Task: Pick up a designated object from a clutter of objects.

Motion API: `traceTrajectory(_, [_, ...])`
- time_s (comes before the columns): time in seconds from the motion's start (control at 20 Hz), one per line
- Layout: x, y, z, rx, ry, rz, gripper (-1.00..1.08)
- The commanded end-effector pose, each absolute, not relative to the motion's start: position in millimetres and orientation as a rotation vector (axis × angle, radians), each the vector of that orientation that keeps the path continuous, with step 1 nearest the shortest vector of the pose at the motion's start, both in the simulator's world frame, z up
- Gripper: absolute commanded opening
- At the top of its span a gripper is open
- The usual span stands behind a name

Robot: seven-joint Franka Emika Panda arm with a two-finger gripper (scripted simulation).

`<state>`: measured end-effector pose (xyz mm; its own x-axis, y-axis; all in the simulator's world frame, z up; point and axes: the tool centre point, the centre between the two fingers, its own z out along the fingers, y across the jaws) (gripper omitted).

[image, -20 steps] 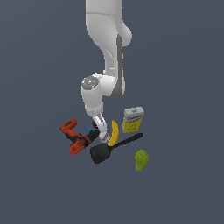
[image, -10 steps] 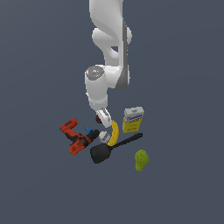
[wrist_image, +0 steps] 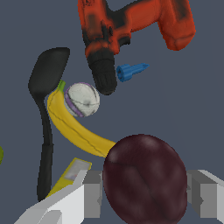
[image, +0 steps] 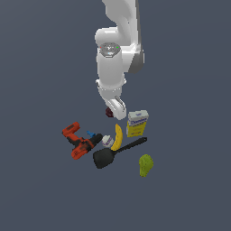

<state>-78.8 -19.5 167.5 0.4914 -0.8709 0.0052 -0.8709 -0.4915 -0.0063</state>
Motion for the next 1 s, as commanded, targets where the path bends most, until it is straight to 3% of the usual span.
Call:
traceTrajectory(0.0, [-81.3, -7.3, 191.5, -2.711, 1.585, -0.014, -1.0])
traceTrajectory(0.95, [-92.8, 86.2, 363.1, -2.712, 1.588, -0.005, -1.0])
